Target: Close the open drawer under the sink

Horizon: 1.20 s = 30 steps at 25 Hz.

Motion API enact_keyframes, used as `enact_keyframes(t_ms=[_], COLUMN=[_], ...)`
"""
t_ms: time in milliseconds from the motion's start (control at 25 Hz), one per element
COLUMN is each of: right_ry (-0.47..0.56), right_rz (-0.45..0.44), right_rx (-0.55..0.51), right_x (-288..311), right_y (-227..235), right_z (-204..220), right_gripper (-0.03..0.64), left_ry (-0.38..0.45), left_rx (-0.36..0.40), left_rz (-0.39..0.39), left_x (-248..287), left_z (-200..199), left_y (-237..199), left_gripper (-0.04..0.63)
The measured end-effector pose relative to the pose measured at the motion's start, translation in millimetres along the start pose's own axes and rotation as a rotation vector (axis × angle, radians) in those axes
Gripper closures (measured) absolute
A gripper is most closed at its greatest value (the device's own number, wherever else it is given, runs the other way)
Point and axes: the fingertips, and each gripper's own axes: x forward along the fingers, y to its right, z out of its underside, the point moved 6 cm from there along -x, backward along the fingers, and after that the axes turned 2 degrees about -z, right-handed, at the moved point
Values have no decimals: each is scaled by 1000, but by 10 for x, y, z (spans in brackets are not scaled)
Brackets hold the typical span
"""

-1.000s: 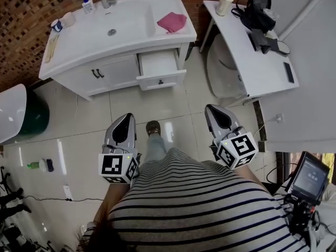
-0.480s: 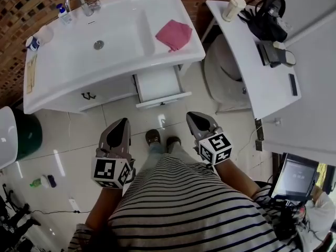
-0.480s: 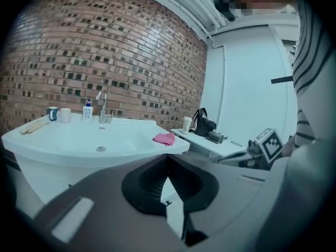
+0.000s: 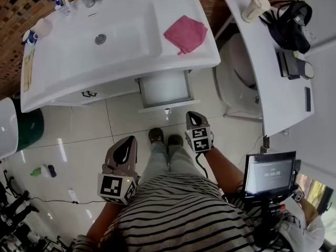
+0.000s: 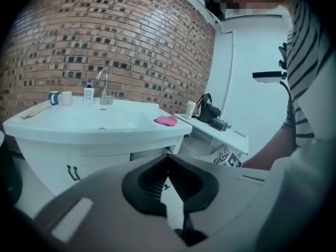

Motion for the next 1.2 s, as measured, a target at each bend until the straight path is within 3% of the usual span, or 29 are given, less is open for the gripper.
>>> enact_keyframes(t_ms=[240, 440, 1200], right_ry=[104, 146, 100], right_rz=[-13, -26, -45], right_rx=[2, -12, -34], right_x=[398, 565, 720], right_y=[18, 54, 141], right_z=[101, 153, -42], right_gripper=[617, 617, 617], left_ry=[13, 33, -10], left_rx=[-34, -47, -70], left_rz=[-39, -47, -67], left_x=[485, 779, 1003], left_z=[413, 500, 392], left_y=[-143, -198, -361], left_gripper=[581, 582, 583])
